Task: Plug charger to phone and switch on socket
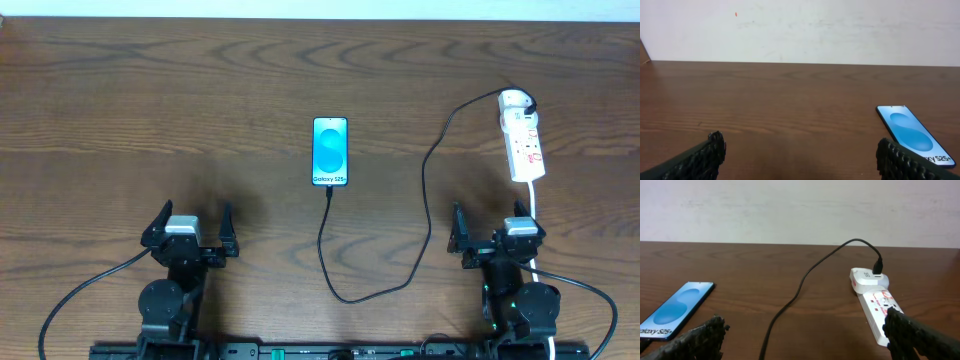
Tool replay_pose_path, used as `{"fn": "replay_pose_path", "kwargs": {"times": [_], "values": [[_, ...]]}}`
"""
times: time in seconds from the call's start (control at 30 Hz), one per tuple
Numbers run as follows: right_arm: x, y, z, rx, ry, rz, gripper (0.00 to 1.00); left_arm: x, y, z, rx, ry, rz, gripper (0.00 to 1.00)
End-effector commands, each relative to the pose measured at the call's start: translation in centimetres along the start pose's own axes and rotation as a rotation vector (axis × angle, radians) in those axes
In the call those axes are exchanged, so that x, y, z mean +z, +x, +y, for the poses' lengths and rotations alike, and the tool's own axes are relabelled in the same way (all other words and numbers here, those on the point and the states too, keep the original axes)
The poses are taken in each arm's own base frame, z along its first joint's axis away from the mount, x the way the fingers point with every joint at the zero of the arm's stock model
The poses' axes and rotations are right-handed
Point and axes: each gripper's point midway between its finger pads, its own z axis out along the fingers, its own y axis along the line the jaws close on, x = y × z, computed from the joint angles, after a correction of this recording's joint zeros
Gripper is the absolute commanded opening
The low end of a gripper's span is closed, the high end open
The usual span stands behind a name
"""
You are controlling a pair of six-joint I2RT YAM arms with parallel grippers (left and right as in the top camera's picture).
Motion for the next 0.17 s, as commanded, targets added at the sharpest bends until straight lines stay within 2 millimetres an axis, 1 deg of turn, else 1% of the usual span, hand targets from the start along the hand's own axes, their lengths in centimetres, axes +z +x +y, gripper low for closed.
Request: {"fn": "replay_pose_path", "kwargs": {"times": [0.0,0.13], "values": [[-0.03,0.05,-0.13,-0.012,0.006,0.000,0.99,0.07,1.64,0.69,0.015,-0.035,0.049,0.98],[-0.03,0.05,-0.13,-0.012,0.006,0.000,0.99,0.07,1.64,0.69,0.015,-0.035,0.049,0.98]]}}
